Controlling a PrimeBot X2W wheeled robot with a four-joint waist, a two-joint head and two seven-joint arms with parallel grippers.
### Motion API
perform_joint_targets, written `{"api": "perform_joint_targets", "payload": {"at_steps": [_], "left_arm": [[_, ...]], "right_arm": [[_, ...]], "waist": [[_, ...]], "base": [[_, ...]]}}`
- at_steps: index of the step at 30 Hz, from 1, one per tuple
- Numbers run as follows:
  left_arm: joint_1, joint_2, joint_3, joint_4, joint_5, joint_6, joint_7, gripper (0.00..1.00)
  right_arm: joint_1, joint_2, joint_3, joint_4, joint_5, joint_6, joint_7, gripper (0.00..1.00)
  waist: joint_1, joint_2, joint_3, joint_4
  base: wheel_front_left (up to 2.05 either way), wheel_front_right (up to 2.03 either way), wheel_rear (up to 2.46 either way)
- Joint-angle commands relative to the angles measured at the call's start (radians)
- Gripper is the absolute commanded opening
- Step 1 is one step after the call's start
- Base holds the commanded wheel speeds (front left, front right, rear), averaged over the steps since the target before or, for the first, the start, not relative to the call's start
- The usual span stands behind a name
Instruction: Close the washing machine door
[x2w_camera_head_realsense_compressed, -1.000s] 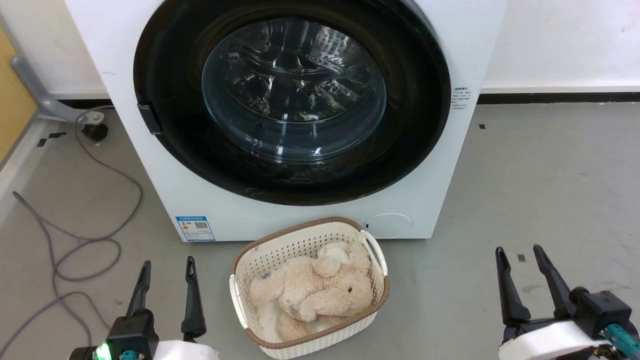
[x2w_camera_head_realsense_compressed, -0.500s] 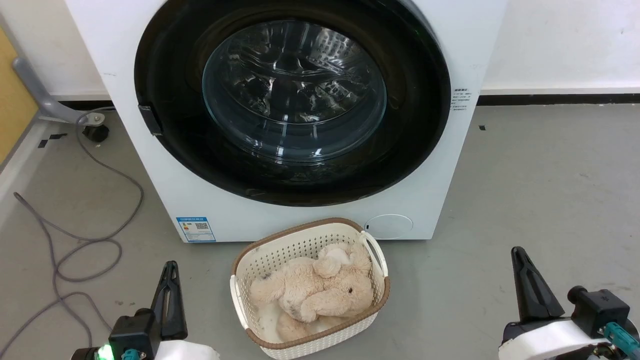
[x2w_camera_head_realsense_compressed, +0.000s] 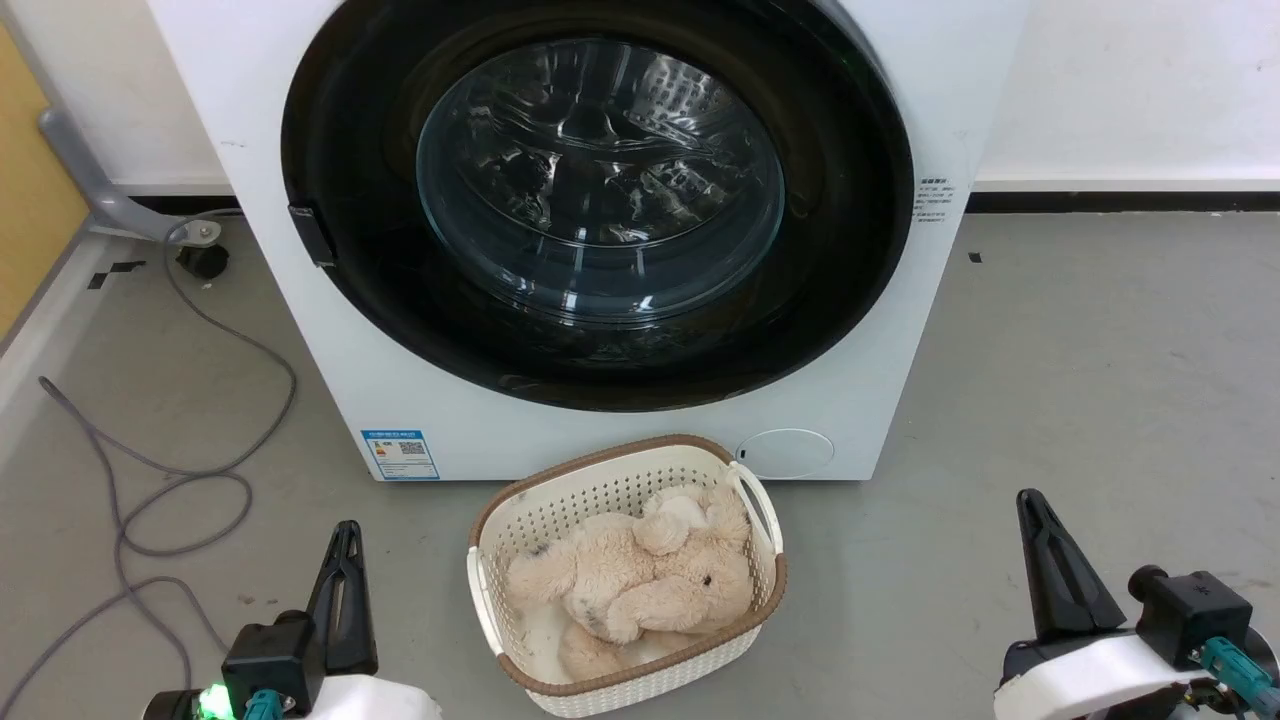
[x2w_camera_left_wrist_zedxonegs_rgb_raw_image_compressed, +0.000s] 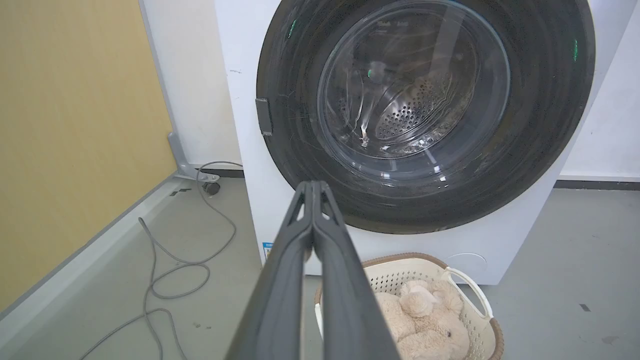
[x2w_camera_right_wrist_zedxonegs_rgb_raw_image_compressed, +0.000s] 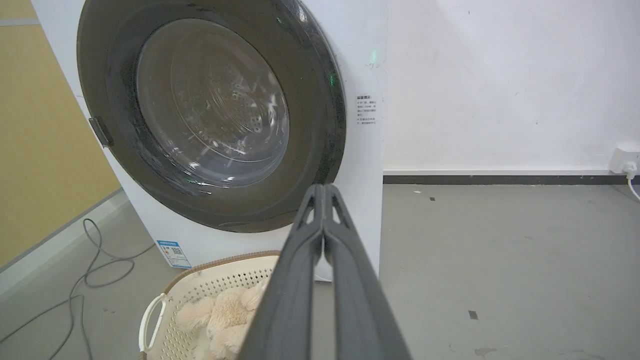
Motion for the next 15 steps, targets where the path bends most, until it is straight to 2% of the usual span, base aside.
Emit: {"api": "perform_joint_targets", "payload": {"at_steps": [1, 15], "left_arm": [[-0.010, 0.000, -0.001, -0.006, 0.005, -0.004, 0.008, 0.00], [-0.017, 0.000, -0.002, -0.012, 0.012, -0.015, 0.036, 0.00]], "right_arm": [[0.004, 0.001, 0.001, -0.008, -0.010, 0.000, 0.008, 0.00], [0.006, 0.002, 0.006, -0.029, -0.027, 0.000, 0.037, 0.00]], "waist": [[0.0001, 0.0000, 0.000, 0.002], [0.0001, 0.0000, 0.001, 0.014]], "base": [[0.00, 0.00, 0.00], [0.00, 0.00, 0.00]]}}
